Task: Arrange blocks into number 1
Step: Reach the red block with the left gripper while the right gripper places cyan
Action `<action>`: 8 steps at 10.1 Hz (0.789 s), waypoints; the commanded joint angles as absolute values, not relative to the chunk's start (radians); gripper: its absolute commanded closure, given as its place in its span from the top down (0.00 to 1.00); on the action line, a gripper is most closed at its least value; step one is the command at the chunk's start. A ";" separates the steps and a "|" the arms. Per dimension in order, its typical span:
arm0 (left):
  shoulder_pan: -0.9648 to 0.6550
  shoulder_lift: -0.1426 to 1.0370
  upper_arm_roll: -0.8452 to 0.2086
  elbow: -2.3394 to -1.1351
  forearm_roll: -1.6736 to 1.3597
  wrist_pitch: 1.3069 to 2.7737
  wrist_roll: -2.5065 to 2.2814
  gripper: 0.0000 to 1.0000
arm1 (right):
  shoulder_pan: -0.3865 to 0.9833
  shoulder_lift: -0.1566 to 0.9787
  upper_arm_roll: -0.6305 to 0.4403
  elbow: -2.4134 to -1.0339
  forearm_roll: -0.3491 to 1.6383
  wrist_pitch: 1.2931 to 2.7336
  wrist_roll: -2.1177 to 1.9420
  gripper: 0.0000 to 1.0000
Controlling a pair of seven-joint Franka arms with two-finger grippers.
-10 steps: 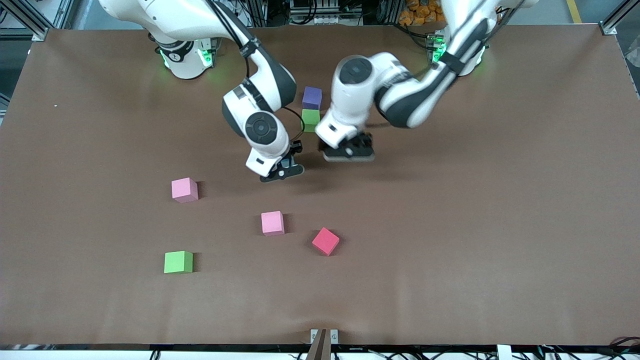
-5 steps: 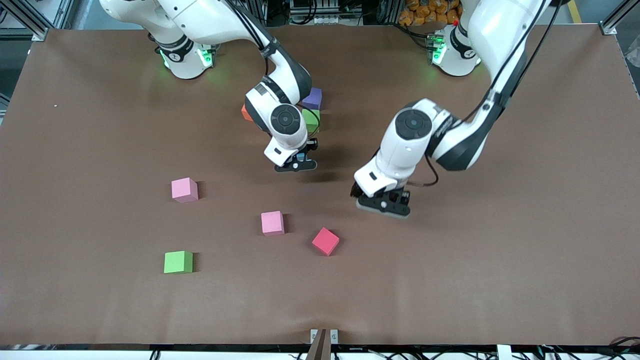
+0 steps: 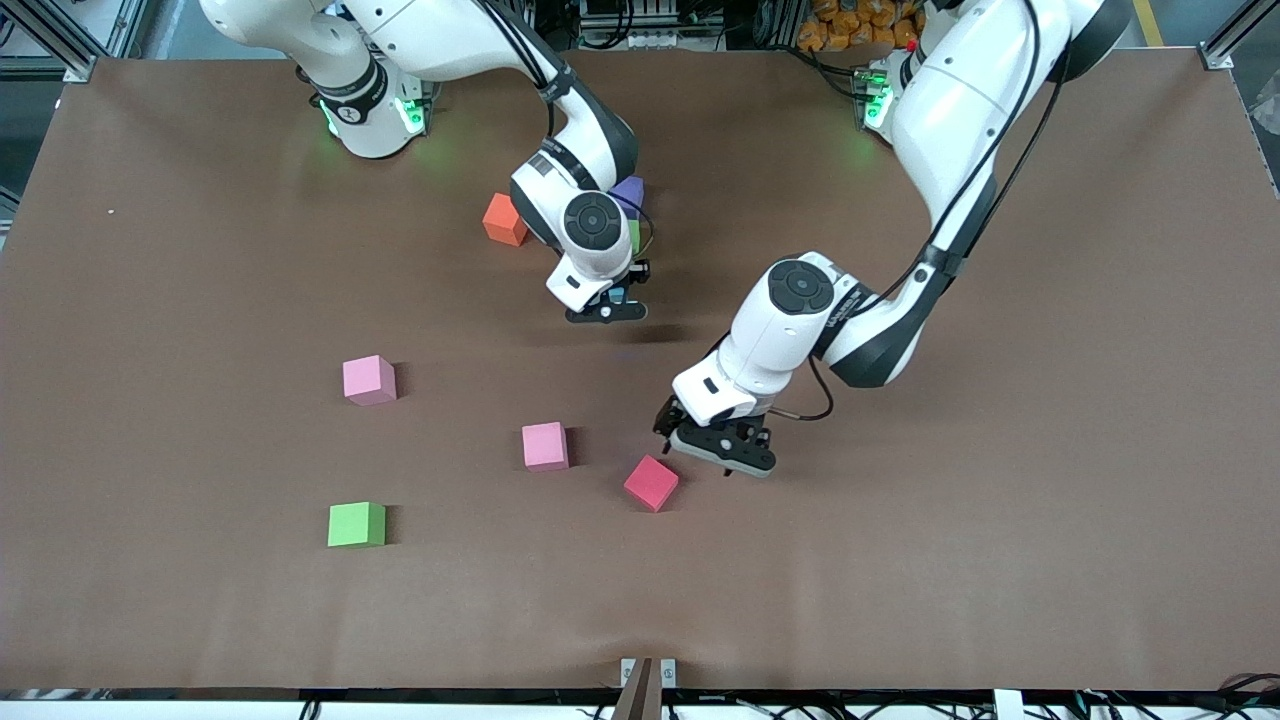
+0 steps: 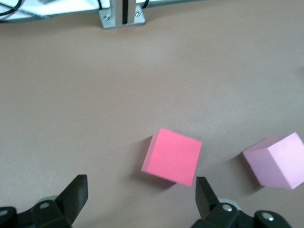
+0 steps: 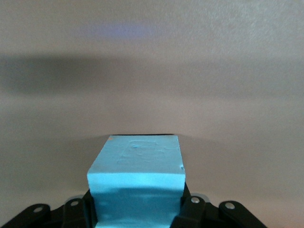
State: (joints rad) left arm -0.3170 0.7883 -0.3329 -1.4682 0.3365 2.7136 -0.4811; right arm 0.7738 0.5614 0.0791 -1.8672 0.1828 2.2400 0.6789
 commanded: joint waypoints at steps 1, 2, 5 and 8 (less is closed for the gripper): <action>-0.375 0.876 -0.267 -1.390 0.313 2.830 -0.460 1.00 | 0.798 0.522 0.072 -1.928 0.228 2.258 0.689 0.00; -0.396 0.905 -0.253 -1.359 0.313 2.848 -0.465 1.00 | 0.798 0.517 0.074 -1.937 0.245 2.258 0.689 0.00; -0.458 0.956 -0.201 -1.316 0.276 2.899 -0.468 1.00 | 0.819 0.515 0.072 -1.940 0.302 2.284 0.689 0.00; -0.503 0.979 -0.148 -1.316 0.279 2.945 -0.454 1.00 | 0.828 0.515 0.072 -1.940 0.307 2.281 0.699 0.25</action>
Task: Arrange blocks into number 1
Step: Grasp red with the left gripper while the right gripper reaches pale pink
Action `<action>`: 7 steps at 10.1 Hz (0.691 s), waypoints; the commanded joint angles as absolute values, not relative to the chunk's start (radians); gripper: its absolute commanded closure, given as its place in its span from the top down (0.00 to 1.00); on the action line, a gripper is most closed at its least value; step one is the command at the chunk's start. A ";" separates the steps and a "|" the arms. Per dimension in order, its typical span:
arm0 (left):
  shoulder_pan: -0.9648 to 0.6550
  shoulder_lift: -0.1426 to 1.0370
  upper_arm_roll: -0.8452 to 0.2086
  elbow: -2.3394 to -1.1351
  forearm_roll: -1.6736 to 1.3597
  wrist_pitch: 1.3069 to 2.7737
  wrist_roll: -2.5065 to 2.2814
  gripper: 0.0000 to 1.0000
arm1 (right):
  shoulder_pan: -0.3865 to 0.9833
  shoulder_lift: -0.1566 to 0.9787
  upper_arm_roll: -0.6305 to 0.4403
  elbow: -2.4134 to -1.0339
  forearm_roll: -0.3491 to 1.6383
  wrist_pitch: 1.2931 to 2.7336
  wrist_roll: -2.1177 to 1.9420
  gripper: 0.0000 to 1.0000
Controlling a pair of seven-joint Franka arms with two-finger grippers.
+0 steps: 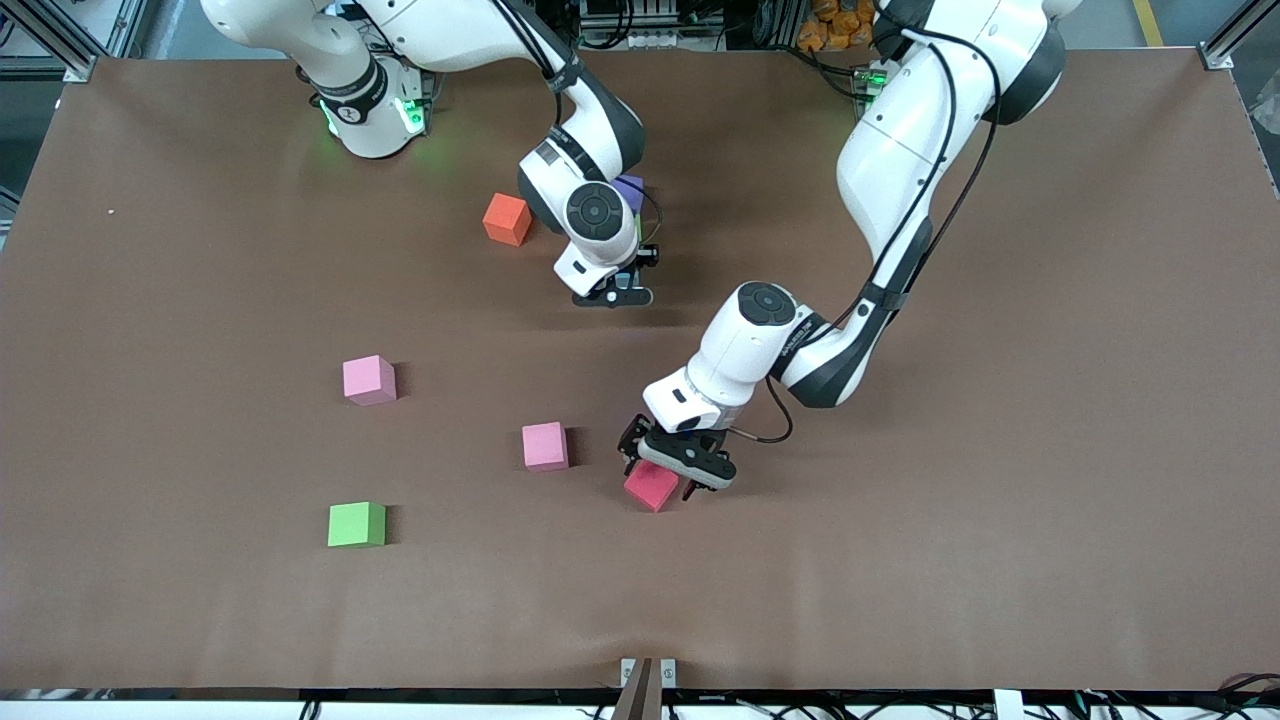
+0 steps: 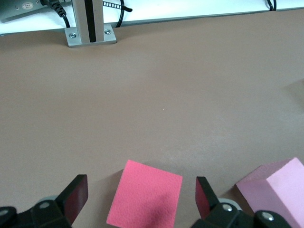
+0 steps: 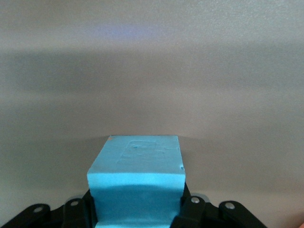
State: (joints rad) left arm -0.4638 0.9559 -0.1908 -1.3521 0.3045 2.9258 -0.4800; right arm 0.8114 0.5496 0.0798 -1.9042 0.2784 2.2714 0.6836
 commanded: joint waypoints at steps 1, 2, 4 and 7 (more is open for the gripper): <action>-0.514 0.980 -0.131 -1.316 0.281 2.948 -0.448 1.00 | 0.822 0.517 0.071 -1.939 0.308 2.278 0.788 0.92; -0.515 0.991 -0.130 -1.318 0.281 2.968 -0.437 1.00 | 0.827 0.503 0.069 -1.934 0.304 2.275 0.893 1.00; -0.526 1.009 -0.121 -1.316 0.282 2.997 -0.434 1.00 | 0.804 0.466 0.061 -1.933 0.296 2.272 0.908 1.00; -0.546 1.029 -0.094 -1.315 0.284 3.011 -0.433 1.00 | 0.676 0.454 0.060 -1.922 0.291 2.266 0.815 1.00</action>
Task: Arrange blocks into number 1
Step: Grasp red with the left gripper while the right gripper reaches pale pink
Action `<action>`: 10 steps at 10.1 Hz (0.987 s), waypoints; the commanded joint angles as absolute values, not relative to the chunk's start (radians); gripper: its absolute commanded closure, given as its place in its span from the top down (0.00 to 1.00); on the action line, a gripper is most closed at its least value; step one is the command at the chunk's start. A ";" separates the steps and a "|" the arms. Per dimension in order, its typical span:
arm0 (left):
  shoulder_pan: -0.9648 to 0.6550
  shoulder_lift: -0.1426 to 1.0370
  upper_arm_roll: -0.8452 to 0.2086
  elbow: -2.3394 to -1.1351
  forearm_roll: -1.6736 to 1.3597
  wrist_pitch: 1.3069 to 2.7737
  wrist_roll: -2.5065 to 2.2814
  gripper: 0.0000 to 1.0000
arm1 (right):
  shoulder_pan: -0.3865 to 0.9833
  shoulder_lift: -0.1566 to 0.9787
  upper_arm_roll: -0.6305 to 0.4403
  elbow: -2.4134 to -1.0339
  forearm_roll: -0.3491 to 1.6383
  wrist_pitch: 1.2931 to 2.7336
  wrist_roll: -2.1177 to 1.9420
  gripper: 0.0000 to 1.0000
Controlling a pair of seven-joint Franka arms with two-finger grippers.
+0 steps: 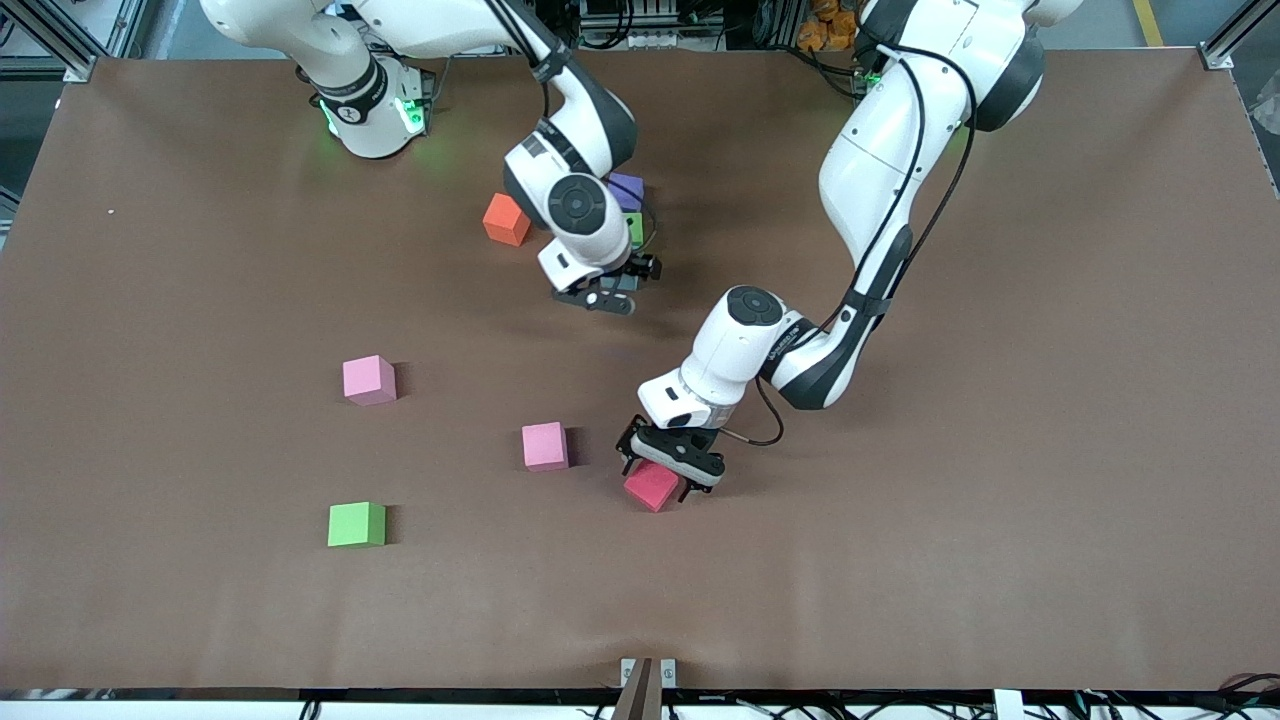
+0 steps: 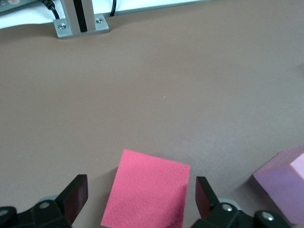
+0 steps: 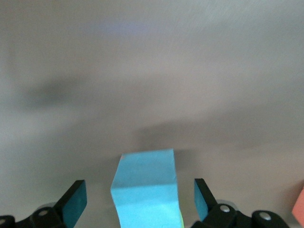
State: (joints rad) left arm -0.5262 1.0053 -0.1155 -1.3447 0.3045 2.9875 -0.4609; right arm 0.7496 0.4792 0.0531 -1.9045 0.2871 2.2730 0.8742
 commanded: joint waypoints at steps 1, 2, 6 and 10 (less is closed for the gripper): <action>-0.548 1.035 -0.089 -1.313 0.285 3.011 -0.433 1.00 | 0.591 0.454 0.057 -1.921 0.291 2.264 0.702 1.00; -0.555 1.040 -0.078 -1.313 0.284 3.011 -0.433 1.00 | 0.509 0.460 0.054 -1.913 0.291 2.264 0.583 1.00; -0.558 1.054 -0.067 -1.305 0.284 3.025 -0.416 0.73 | 0.173 0.468 0.052 -1.895 0.122 2.218 0.137 1.00; -0.560 1.037 -0.075 -1.319 0.256 3.022 -0.463 0.00 | 0.069 0.500 0.052 -1.845 -0.118 2.223 0.011 1.00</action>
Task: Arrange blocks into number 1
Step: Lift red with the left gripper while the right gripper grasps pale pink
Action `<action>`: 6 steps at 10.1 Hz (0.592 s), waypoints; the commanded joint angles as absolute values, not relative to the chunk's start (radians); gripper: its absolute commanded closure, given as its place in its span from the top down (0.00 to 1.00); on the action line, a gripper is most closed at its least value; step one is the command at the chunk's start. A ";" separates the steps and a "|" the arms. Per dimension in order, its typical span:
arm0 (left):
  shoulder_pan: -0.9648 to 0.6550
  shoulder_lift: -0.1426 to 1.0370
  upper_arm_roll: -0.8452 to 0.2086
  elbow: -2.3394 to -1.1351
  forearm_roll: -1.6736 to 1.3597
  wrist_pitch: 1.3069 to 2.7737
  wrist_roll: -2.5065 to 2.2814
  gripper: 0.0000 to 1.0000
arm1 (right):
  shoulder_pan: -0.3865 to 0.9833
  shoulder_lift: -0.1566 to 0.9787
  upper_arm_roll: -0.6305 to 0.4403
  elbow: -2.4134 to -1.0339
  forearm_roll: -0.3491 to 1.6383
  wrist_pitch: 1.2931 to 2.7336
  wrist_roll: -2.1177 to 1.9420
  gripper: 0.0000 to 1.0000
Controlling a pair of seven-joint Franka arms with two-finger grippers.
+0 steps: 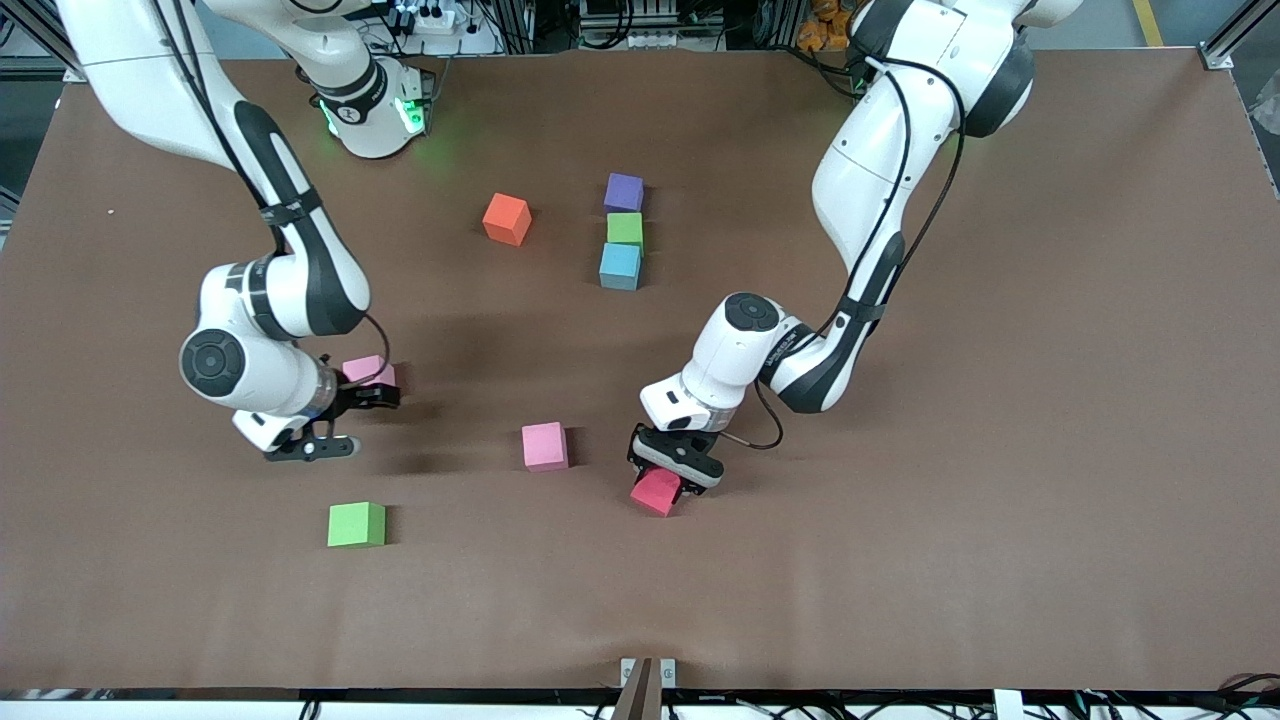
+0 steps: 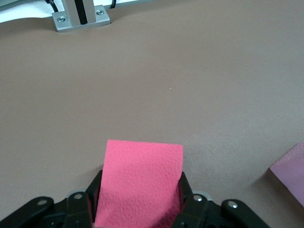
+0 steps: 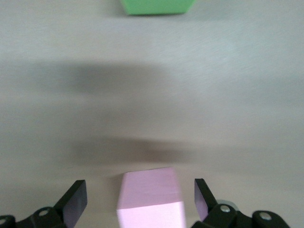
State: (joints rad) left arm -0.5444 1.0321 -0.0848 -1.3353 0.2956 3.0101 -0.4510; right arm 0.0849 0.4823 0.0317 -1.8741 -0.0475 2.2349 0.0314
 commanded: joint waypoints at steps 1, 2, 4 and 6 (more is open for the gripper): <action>-0.567 1.017 -0.081 -1.331 0.226 3.011 -0.507 0.00 | 0.060 0.502 0.054 -1.851 -0.120 2.221 -0.003 1.00; -0.571 0.997 -0.116 -1.336 0.189 2.955 -0.565 0.00 | 0.046 0.502 0.054 -1.861 -0.118 2.217 -0.020 1.00; -0.578 0.910 -0.133 -1.342 0.176 2.730 -0.617 0.00 | 0.041 0.515 0.057 -1.881 -0.109 2.224 -0.025 1.00; -0.587 0.818 -0.144 -1.400 0.195 2.488 -0.652 0.00 | 0.029 0.517 0.061 -1.900 -0.097 2.224 -0.034 1.00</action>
